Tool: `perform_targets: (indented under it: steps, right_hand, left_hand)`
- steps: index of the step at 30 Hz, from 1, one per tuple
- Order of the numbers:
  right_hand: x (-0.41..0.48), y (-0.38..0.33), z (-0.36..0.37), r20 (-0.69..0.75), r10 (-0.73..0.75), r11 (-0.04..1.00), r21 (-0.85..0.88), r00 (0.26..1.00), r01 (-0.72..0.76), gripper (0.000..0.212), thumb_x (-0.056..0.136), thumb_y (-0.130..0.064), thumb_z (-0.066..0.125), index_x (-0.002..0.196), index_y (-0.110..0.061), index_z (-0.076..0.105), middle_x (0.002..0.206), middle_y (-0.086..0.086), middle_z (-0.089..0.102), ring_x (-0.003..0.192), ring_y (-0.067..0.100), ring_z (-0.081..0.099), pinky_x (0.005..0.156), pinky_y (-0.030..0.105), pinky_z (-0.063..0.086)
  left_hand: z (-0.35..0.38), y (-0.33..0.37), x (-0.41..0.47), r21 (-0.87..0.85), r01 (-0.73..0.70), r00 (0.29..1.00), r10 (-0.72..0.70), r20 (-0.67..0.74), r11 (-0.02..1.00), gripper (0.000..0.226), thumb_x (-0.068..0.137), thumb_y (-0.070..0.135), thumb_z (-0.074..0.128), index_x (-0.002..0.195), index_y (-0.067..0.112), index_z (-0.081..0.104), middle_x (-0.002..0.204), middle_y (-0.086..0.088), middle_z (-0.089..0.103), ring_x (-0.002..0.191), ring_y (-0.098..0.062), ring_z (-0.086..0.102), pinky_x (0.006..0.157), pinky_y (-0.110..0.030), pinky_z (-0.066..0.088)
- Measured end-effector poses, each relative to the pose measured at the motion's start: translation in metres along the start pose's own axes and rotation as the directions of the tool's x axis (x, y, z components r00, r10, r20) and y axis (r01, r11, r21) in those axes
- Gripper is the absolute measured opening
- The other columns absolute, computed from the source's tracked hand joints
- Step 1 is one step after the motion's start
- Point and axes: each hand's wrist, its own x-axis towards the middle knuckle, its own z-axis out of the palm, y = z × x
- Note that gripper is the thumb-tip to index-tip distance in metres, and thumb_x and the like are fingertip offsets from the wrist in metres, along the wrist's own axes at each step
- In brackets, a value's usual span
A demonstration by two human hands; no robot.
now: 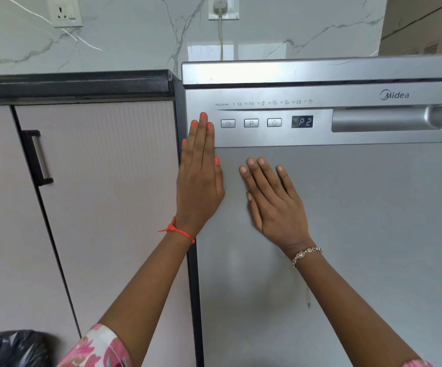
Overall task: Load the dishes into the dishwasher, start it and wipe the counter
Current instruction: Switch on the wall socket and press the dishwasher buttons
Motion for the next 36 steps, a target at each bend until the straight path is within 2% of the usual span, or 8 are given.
perform_targets:
  steps: [7,19,36]
  right_hand:
    - [0.0007,-0.0005,-0.0006,-0.004,-0.001,1.0,0.011,1.0,0.001,0.045,0.096,-0.016,0.034,0.14,-0.007,0.038,0.147,0.006,0.033,0.137,0.02,0.031,0.114,0.039,0.023]
    - [-0.0007,-0.0008,0.0001,-0.01,-0.006,1.0,0.022,1.0,0.006,0.044,0.096,-0.016,0.035,0.14,-0.007,0.038,0.147,0.007,0.033,0.137,0.02,0.031,0.114,0.039,0.024]
    - [0.0005,-0.0005,-0.0023,-0.004,-0.019,1.0,0.014,1.0,0.019,0.045,0.095,-0.015,0.037,0.138,-0.005,0.04,0.145,0.009,0.039,0.136,0.022,0.033,0.112,0.041,0.028]
  left_hand:
    - [-0.0007,0.0001,-0.0005,-0.013,-0.002,1.0,0.002,-0.001,1.0,0.048,0.097,0.014,0.02,0.141,-0.003,0.019,0.15,-0.021,0.025,0.141,-0.028,0.015,0.117,-0.036,0.012]
    - [0.0004,-0.0007,-0.0012,-0.006,0.004,1.0,-0.004,-0.01,1.0,0.05,0.093,0.004,0.033,0.141,-0.004,0.02,0.15,-0.021,0.026,0.141,-0.027,0.016,0.117,-0.034,0.012]
    - [-0.0017,-0.0001,-0.0019,0.004,0.005,1.0,-0.005,0.015,1.0,0.051,0.093,0.003,0.034,0.141,-0.004,0.021,0.15,-0.02,0.025,0.141,-0.026,0.015,0.117,-0.034,0.012]
